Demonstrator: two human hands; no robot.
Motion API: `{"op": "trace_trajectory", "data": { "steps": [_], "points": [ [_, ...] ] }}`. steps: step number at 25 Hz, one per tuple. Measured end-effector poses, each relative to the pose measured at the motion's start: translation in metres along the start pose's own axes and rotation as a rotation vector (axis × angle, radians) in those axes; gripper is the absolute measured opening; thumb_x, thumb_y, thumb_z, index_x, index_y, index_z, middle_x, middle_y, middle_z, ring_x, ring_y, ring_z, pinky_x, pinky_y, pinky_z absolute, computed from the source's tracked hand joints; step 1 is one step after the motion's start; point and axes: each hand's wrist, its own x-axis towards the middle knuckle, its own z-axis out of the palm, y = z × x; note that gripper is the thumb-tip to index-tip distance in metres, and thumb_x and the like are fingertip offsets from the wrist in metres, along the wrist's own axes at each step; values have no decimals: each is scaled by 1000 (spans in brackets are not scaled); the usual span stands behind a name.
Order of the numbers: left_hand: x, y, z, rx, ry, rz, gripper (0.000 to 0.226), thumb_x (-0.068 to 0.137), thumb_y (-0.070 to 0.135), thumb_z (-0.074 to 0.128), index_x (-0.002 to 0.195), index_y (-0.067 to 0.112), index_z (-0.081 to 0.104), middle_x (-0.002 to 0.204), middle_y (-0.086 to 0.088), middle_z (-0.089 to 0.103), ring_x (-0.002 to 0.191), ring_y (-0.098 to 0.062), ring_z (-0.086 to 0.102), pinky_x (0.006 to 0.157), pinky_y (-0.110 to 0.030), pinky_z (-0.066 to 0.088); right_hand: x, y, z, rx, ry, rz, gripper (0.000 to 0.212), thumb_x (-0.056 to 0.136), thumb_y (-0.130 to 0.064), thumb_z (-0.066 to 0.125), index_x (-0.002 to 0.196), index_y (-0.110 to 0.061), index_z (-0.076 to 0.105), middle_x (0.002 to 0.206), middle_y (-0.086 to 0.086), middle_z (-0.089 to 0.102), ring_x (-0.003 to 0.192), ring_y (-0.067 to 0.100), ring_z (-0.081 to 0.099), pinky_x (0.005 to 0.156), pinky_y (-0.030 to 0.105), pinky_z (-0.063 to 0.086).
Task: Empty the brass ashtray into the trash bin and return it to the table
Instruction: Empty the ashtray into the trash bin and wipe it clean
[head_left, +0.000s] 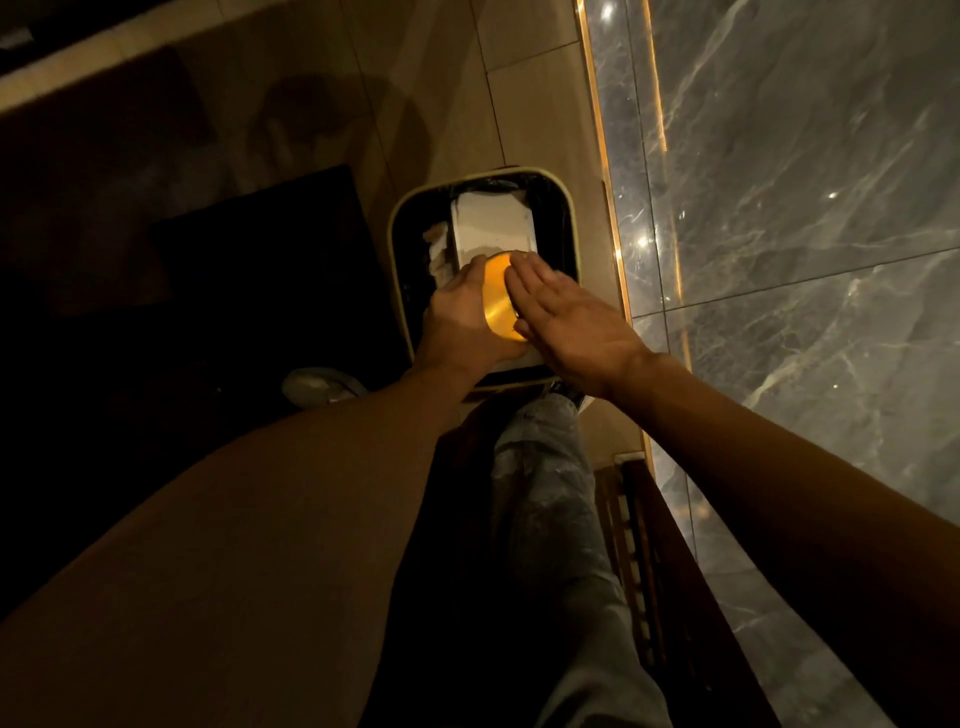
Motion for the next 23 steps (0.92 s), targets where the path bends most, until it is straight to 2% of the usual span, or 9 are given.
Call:
{"op": "trace_trajectory", "data": {
  "steps": [4,7,9,12,13,15,18,20,23],
  "points": [
    [-2,2,-1,-14,-11,-15,93,48,41,90,130,23,51,117,-3,69,106,-21,66,90,-35,55,-1,-4,-6,25,160,51,54,104,-22,31,151,-1,14,160,16,9,150,28,6,123,42,11],
    [1,6,-3,16,-53,-2,98,49,45,89,136,22,48,121,-6,67,110,-24,64,91,-30,51,-3,2,1,55,-21,41,56,103,-25,32,152,-4,14,161,18,11,150,30,6,123,45,12],
    [-2,7,-4,9,-55,-19,101,46,53,85,135,22,49,121,-7,68,109,-26,64,91,-33,52,-5,6,1,127,-47,68,57,103,-27,33,152,-6,14,161,17,12,150,28,8,122,36,8],
    [-1,10,-8,69,-71,-34,103,47,50,87,137,22,46,125,-8,65,116,-28,60,96,-36,49,-6,-3,-17,529,143,292,49,102,-21,39,148,-7,27,150,12,39,138,14,34,117,21,23],
    [-1,13,-9,83,-89,-37,105,50,43,90,140,20,43,129,-9,62,120,-28,57,99,-35,47,-9,-5,-21,687,148,368,44,102,-16,41,144,-9,35,136,5,51,124,7,46,108,13,32],
    [-3,19,-11,85,-132,-66,111,51,39,93,145,16,38,136,-10,57,128,-28,51,105,-37,44,-14,-3,-23,903,145,485,40,100,-9,44,140,-8,43,122,-4,54,109,1,51,91,0,39],
    [-10,18,-14,-6,-143,-213,120,43,51,91,146,20,39,139,-7,54,131,-27,48,107,-44,45,-17,5,-22,1035,188,537,36,98,-1,46,133,-6,52,120,-3,61,108,2,58,100,16,45],
    [-15,17,-19,-110,-135,-305,119,31,61,88,138,27,49,131,-3,60,124,-24,55,102,-45,50,-22,4,-24,1047,158,510,37,97,1,47,131,-8,55,121,2,65,114,7,60,105,27,45],
    [-22,19,-28,-263,-173,-394,104,29,59,90,124,29,62,117,5,69,110,-16,64,94,-37,55,-25,-2,-29,1036,153,515,40,96,-3,51,135,-6,51,118,9,66,111,14,61,103,27,45]
  ]
}}
